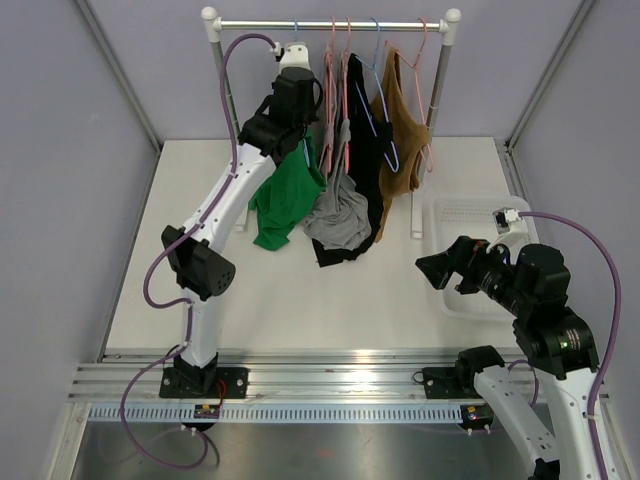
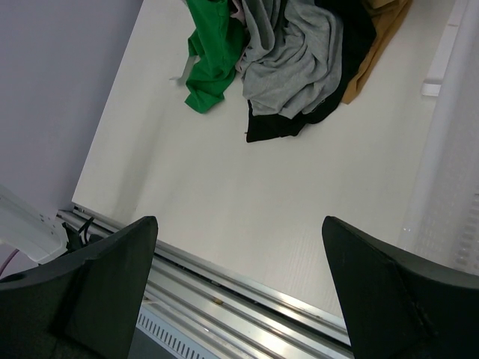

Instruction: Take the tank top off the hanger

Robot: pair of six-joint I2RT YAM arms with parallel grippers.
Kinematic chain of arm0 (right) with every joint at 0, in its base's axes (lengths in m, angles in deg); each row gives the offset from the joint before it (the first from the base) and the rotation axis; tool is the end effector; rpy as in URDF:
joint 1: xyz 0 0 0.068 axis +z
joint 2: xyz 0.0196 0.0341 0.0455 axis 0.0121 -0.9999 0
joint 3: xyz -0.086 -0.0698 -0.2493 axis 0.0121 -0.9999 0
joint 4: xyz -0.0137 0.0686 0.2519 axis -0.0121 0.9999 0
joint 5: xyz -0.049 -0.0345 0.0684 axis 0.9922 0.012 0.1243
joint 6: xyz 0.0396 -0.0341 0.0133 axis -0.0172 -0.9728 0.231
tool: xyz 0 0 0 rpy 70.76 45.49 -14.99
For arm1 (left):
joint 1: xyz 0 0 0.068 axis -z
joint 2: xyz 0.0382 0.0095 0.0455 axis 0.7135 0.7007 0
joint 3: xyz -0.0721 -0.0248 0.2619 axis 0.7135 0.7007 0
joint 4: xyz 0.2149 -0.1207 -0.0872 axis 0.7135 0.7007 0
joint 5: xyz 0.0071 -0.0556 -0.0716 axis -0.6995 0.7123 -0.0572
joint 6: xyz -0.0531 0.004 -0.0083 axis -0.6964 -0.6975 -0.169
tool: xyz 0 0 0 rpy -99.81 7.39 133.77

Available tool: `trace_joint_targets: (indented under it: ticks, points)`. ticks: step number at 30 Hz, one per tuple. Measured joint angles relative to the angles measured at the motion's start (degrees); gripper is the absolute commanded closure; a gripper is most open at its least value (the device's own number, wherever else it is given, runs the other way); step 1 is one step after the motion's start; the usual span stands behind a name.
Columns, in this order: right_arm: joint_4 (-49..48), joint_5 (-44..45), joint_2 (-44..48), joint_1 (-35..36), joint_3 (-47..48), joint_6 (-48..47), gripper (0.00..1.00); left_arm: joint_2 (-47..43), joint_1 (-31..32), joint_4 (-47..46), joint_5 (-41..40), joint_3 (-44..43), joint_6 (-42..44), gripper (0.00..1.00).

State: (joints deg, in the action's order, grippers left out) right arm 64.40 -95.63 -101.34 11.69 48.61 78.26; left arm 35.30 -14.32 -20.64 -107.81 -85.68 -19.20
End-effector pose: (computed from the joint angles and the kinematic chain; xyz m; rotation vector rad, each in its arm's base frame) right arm 0.0819 0.0299 0.3737 -0.0350 1.9704 0.7384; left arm 0.4057 -0.2265 0.4444 -0.0772 1.8133 -0.1283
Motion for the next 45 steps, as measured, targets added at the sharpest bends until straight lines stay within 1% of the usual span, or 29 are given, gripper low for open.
trace_joint_targets:
  ticks: [2, 5, 8, 9, 11, 13, 15, 17, 18, 19, 24, 31, 34, 35, 36, 38, 41, 42, 43, 44, 45]
  points:
    - [0.0, 0.0, 0.0, 0.0, 0.0, 0.0, 0.01, 0.1, -0.1, 0.9, -0.8, 0.1, 0.6, 0.83]
    - [0.0, -0.2, 0.0, 0.0, 0.0, 0.0, 0.01, 0.0, -0.1, 0.7, -2.1, 0.1, 1.4, 0.8]
    - [-0.1, -0.8, -0.1, 0.0, 0.0, 0.1, 0.02, 0.0, -0.1, 0.7, -2.9, 0.1, 2.3, 0.68]
    - [-0.1, -1.2, -0.1, 0.0, 0.0, 0.1, 0.02, 0.0, -0.2, 0.7, -2.9, 0.1, 2.6, 0.67]
    - [-0.2, -1.6, -0.3, 0.0, 0.0, 0.1, 0.02, -0.1, -0.3, 0.7, -2.9, 0.1, 2.8, 0.69]
    - [-0.3, -1.7, -0.5, 0.0, 0.0, 0.1, 0.02, -0.1, -0.5, 0.7, -2.8, 0.1, 3.0, 0.74]
    - [-0.3, -1.7, -0.6, 0.0, 0.0, 0.2, 0.02, -0.1, -0.9, 0.7, -2.6, 0.1, 3.1, 0.76]
    - [-0.3, -1.7, -0.7, 0.0, 0.0, 0.3, 0.02, -0.2, -1.2, 0.7, -2.4, 0.1, 3.2, 0.76]
    - [-0.3, -1.8, -0.7, 0.0, 0.0, 0.3, 0.03, -0.2, -1.3, 0.7, -2.3, 0.1, 3.2, 0.72]
    - [-0.3, -1.9, -0.7, 0.0, 0.0, 0.3, 0.03, -0.2, -1.4, 0.7, -2.1, 0.1, 3.3, 0.71]
    - [-0.3, -2.7, -1.0, 0.0, 0.0, 0.3, 0.03, -0.4, -1.6, 0.3, -0.5, 0.1, 3.2, 0.69]
    - [-0.3, -3.1, -1.4, 0.0, 0.0, 0.3, 0.03, -0.9, -1.6, -0.7, 0.6, 0.0, 3.2, 0.69]
    - [-0.7, -3.3, -1.5, 0.0, -0.1, 0.3, 0.03, -0.9, -1.6, -0.8, 0.8, 0.0, 3.3, 0.72]
    - [-0.9, -3.5, -1.5, 0.0, -0.1, 0.3, 0.04, -0.9, -1.6, -0.8, 0.8, 0.0, 3.2, 0.76]
    - [-1.0, -3.6, -1.6, 0.0, -0.2, 0.3, 0.04, -1.0, -1.6, -0.8, 0.8, 0.0, 3.2, 0.78]
    - [-1.2, -4.1, -1.6, 0.0, -0.2, 0.3, 0.03, -1.0, -1.6, -0.9, 0.8, 0.0, 3.4, 0.79]
    - [-1.5, -4.4, -1.6, 0.0, -0.4, 0.3, 0.04, -1.0, -1.6, -1.0, 0.9, 0.0, 3.5, 0.85]
    - [-1.6, -4.5, -1.7, 0.0, -0.5, 0.3, 0.04, -1.0, -1.6, -1.0, 0.9, 0.0, 3.6, 0.89]
    - [-1.6, -4.5, -1.7, 0.0, -0.6, 0.3, 0.04, -1.1, -1.6, -1.0, 1.0, 0.0, 3.6, 0.97]
    - [-1.6, -4.5, -1.7, 0.0, -0.7, 0.3, 0.04, -1.1, -1.6, -1.0, 1.0, 0.0, 3.5, 1.0]
    - [-1.6, -4.5, -1.8, 0.0, -0.8, 0.3, 0.04, -1.1, -1.6, -1.0, 1.0, 0.0, 3.7, 1.0]
